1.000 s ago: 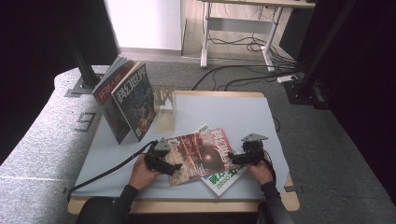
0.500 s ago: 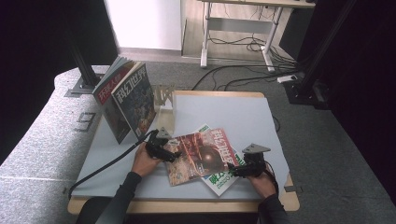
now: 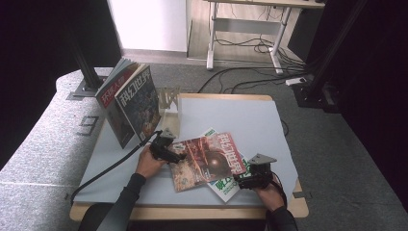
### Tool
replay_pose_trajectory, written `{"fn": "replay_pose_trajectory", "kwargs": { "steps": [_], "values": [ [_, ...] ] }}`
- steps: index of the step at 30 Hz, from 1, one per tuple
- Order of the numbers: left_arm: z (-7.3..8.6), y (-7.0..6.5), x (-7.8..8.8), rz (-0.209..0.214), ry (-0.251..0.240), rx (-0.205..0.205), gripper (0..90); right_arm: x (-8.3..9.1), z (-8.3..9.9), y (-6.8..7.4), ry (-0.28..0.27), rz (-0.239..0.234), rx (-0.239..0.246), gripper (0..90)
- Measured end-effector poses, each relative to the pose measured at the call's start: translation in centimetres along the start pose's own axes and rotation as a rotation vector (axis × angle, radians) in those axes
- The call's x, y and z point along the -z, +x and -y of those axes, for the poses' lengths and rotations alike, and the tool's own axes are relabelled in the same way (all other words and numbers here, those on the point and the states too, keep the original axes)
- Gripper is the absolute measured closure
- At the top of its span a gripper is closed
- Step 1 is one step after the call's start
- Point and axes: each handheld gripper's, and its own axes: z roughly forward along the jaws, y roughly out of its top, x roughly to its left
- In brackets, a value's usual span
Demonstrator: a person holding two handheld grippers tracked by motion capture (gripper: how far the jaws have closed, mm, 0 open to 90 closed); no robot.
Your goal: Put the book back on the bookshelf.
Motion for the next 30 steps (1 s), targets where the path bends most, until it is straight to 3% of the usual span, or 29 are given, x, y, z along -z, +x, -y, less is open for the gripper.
{"fn": "replay_pose_trajectory", "kwargs": {
  "steps": [5,17,24,30],
  "values": [
    [0.2,-0.4,0.2,0.004,0.010,0.009,6.9,-0.1,-0.1,-0.4,0.002,0.024,-0.012,0.0],
    [1.6,-2.0,1.4,0.022,0.034,-0.018,6.9,-0.6,-0.7,-2.0,0.001,0.097,-0.012,0.3],
    [2.4,-3.4,1.9,0.045,0.060,-0.050,1.8,-1.4,-1.4,-3.2,0.005,0.124,-0.033,1.4],
    [3.4,-4.0,2.4,0.078,0.049,-0.037,1.7,-2.1,-2.1,-4.1,0.010,0.138,-0.048,1.7]
  ]
}}
